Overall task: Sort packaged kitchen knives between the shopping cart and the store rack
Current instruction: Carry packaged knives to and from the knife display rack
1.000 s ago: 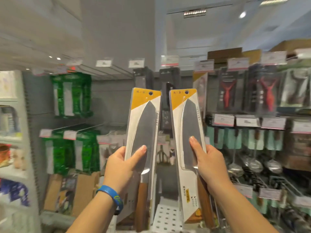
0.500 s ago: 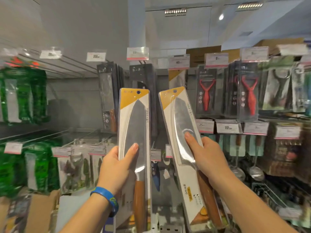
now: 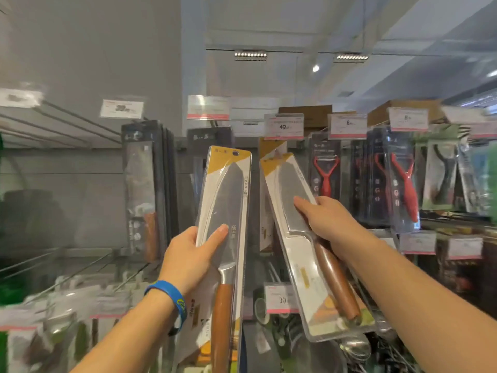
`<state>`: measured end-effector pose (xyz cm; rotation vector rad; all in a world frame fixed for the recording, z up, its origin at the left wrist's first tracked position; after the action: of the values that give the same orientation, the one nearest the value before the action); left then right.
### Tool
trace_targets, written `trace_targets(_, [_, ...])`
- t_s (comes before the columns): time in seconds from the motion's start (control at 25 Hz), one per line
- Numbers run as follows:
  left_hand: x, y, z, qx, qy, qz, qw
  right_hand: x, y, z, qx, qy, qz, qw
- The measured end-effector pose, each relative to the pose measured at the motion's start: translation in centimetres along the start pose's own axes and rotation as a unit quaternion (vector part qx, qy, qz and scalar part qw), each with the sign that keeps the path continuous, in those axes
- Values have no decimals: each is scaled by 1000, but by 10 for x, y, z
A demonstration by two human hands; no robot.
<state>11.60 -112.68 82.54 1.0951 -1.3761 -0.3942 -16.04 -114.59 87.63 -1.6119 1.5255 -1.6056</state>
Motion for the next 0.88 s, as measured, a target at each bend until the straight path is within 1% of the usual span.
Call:
trace_targets(0.24, [47,1,37,-28,-31,13,999,35,-7,-13,-9,56,-23,998])
trace_targets(0.4, [71,10,64,-43,-33,26,998,47,-9,-33,-2,66,-25,998])
trace_targets(0.52, [83,14,86,-62,-36,31,997,54,-7,-49,-2,71,-47,996])
trace_targets(0.64, [89,16,106,-72,-49,31,996,57,-6,-59,11,71,-55,996])
trace_targets(0.72, [92,18,114,-72,-46,35,996,57,-11,-64,42,69,-49,995])
trace_targets(0.8, [93,15,120,-66,-40,38,996,56,-15,-69,63,55,-43,996])
trace_targets(0.88, [93,8,121,-72,-28,37,996,52,-16,-70,42,26,-39,998])
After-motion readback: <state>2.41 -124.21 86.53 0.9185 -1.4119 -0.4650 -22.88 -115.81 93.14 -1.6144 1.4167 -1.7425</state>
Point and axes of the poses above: each hand's wrist, its own x-axis towards the middle knuckle, its own z-axis out of the palm, y = z × x, the point moved 5 cm from there along x, towards the middle knuckle
